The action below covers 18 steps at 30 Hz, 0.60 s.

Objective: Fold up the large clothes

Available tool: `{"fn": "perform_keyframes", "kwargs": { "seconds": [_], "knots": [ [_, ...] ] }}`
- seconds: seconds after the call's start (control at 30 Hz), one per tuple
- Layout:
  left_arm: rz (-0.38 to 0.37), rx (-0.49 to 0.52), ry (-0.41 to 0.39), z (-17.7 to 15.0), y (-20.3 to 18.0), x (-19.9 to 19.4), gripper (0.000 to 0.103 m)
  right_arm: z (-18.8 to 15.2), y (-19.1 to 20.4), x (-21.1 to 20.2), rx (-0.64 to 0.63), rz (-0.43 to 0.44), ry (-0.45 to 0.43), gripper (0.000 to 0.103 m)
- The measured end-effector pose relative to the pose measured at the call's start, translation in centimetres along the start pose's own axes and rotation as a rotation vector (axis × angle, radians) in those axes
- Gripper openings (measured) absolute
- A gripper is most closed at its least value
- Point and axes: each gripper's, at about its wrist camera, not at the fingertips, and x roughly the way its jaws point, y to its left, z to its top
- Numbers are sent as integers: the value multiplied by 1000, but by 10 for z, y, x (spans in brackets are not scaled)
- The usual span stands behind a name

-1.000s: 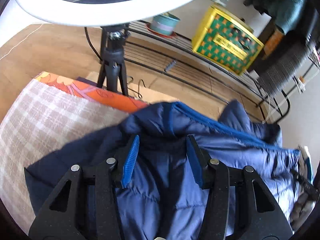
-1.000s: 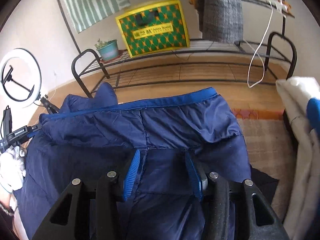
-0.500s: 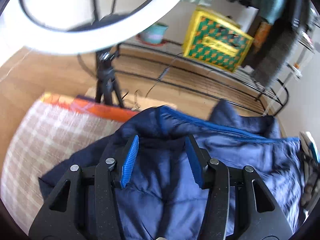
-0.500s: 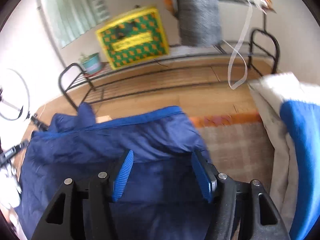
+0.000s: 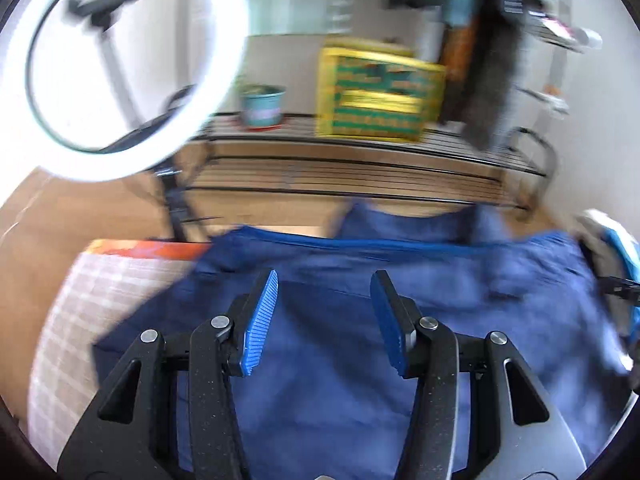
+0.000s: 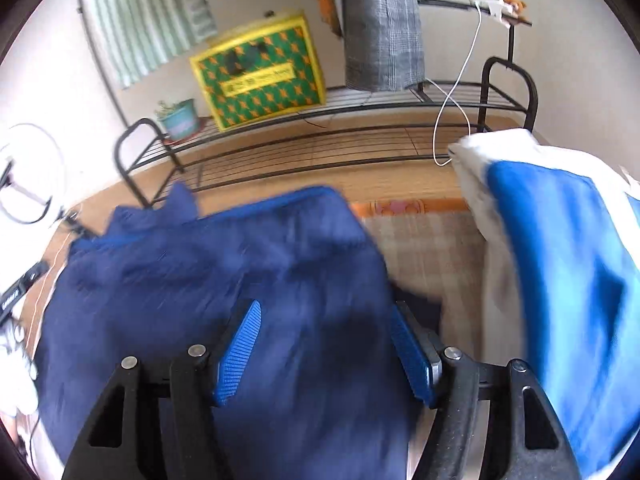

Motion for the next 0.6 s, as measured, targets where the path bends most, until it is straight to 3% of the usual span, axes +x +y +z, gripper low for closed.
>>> {"fn": "perform_keyframes", "kwargs": {
  "seconds": [0.13, 0.23, 0.37, 0.4, 0.47, 0.6],
  "knots": [
    [-87, 87, 60, -11, -57, 3, 51, -60, -8, -55, 34, 33, -12, 82],
    [-74, 148, 78, -15, -88, 20, 51, -104, -20, -79, 84, -5, 5, 84],
    [-93, 148, 196, -36, -101, 54, 51, -160, -59, -90, 314, 54, 65, 86],
    [-87, 162, 225, -45, -103, 66, 51, -170, -65, -88, 360, 85, 82, 89],
    [-93, 158, 200, -50, -101, 66, 51, -179, -64, -95, 371, 114, 39, 93],
    [-97, 126, 194, -45, -95, 57, 51, -179, -57, -92, 396, 241, 49, 92]
  ]
}}
